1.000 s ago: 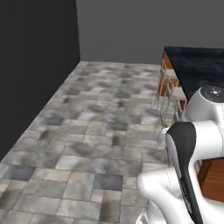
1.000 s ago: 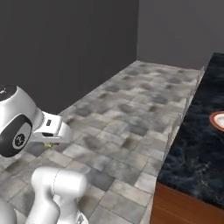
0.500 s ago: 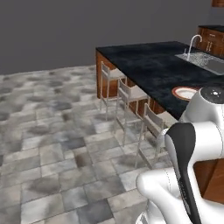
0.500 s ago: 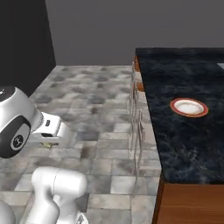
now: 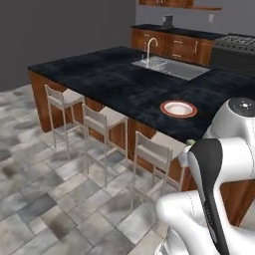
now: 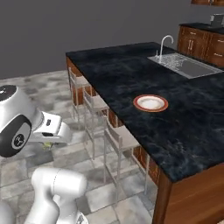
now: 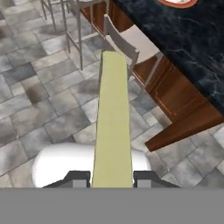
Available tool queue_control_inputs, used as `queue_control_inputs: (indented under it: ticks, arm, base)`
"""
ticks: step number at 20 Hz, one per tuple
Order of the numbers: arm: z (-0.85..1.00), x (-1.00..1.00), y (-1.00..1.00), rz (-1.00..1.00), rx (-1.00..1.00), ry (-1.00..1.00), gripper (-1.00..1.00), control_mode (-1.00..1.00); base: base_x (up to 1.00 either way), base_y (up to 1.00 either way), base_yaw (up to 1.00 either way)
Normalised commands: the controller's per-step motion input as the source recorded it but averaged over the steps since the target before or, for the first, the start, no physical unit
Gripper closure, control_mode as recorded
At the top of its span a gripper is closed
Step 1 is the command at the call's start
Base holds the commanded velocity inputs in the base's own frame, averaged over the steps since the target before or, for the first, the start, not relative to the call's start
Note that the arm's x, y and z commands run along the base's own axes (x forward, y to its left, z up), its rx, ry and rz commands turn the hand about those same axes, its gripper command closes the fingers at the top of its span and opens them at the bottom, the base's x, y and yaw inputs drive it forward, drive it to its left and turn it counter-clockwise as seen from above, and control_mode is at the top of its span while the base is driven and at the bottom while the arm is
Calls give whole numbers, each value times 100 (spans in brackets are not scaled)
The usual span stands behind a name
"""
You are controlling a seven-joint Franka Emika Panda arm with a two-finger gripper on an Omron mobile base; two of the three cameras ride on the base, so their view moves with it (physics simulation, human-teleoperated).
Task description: Retrieve the butter from the fridge and place it on a plate on the dining table. Then retrieve the butter knife by the fridge and place it near the plate.
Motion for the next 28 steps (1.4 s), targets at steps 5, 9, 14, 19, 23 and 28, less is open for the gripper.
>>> queue_control_inputs:
  ticks: [5, 9, 14, 19, 23, 28]
  arm:
    - [0, 0, 0, 0, 0, 0, 100, 100]
    - [0, 0, 0, 0, 0, 0, 100, 100]
    - [0, 0, 0, 0, 0, 0, 100, 100]
    - [0, 0, 0, 0, 0, 0, 100, 100]
    - [0, 0, 0, 0, 0, 0, 100, 100]
    - [0, 0, 0, 0, 0, 0, 100, 100]
  base:
    - [59, 74, -74]
    - [48, 72, -76]
    - [3, 72, -79]
    - [11, 94, -68]
    - [39, 100, -42]
    - [52, 57, -22]
